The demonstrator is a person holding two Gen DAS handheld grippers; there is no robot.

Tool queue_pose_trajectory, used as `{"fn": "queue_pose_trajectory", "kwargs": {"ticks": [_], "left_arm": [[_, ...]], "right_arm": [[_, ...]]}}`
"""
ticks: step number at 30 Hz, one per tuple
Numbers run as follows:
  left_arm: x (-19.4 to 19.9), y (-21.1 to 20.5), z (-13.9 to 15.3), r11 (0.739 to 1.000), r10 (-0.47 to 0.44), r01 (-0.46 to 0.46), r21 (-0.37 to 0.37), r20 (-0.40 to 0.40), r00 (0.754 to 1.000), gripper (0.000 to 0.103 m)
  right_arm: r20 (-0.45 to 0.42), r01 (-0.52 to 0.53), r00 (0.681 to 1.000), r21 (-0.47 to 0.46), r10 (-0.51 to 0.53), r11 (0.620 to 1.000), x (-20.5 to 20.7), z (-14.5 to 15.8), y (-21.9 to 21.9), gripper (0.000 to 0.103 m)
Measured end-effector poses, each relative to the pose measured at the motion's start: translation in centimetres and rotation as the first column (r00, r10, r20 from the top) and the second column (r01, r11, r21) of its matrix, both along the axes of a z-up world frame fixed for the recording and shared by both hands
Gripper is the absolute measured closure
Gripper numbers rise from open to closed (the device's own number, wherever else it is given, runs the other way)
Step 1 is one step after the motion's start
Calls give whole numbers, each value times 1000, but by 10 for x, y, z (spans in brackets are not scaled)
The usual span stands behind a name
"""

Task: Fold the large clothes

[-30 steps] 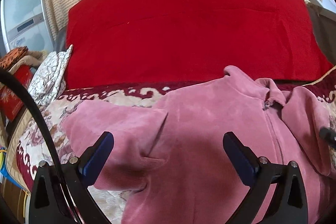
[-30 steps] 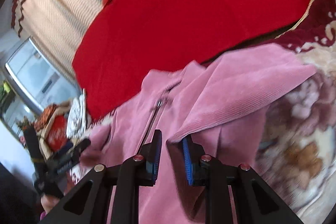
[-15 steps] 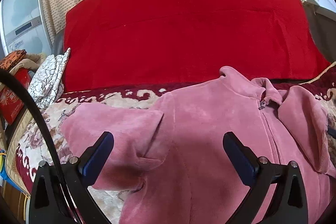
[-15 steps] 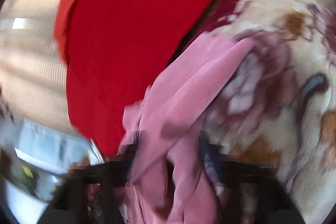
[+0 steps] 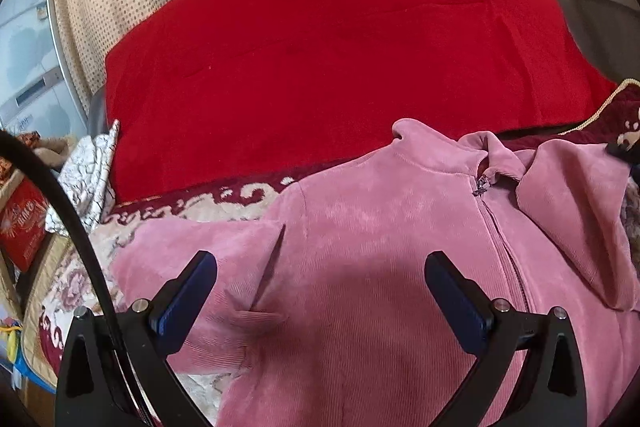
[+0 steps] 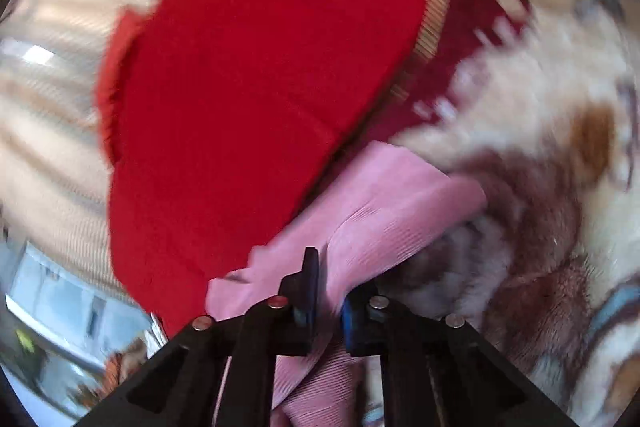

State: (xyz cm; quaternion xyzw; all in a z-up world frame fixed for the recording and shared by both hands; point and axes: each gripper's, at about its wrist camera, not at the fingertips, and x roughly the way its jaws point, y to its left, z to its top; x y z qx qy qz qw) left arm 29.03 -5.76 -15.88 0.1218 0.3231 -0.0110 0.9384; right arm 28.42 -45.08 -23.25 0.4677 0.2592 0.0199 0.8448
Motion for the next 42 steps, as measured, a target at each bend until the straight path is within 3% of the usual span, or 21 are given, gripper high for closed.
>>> {"fn": "queue_pose_trajectory", "kwargs": {"ticks": [3, 6, 8, 11, 13, 15, 19, 22, 27, 30, 35, 39, 41, 42], "left_arm": [[5, 5, 1, 999, 20, -21, -32, -27, 999, 0], [12, 10, -4, 997, 72, -71, 23, -46, 996, 0], [13, 18, -4, 995, 96, -95, 22, -51, 994, 0], [10, 27, -1, 993, 115, -114, 21, -21, 993, 0], [5, 25, 3, 997, 75, -75, 14, -4, 997, 0], [-1, 17, 6, 1000, 19, -19, 5, -3, 1000, 0], [-12, -22, 20, 991, -129, 128, -46, -30, 991, 0], [-13, -63, 32, 976, -215, 213, -40, -48, 975, 0], [-9, -159, 43, 936, -343, 347, 63, -68, 937, 0], [-8, -201, 41, 908, -390, 399, 132, -86, 917, 0], [-1, -258, 28, 848, -437, 438, 300, -75, 897, 0], [10, -281, 16, 815, -456, 469, 340, -123, 882, 1], [23, -287, 7, 812, -441, 470, 346, -165, 882, 28], [28, -286, 5, 816, -441, 481, 321, -194, 876, 71]], "right_arm": [[115, -79, 989, -115, 92, 990, -21, 36, 31, 94], [168, -163, 964, -242, 207, 957, -36, 61, 74, 94], [173, -241, 936, -323, 308, 915, -49, 71, 109, 94], [92, -372, 902, -327, 421, 869, -61, 63, 147, 94], [29, -406, 901, -298, 433, 864, -68, 49, 157, 93], [-29, -377, 923, -254, 383, 891, -75, 40, 148, 91], [-62, -242, 970, -119, 236, 963, -91, 16, 102, 86], [-87, -175, 981, -22, 172, 984, -91, -2, 69, 85], [-158, -102, 979, 176, 130, 979, -81, -37, 31, 85], [-183, -87, 972, 304, 148, 949, -74, -57, 19, 87], [-168, -127, 968, 303, 184, 944, -60, -56, 15, 87], [-151, -125, 972, 318, 181, 940, -54, -58, 8, 87], [-148, -121, 974, 299, 171, 947, -49, -55, 6, 86], [-146, -118, 975, 290, 166, 950, -46, -53, 5, 86]]}}
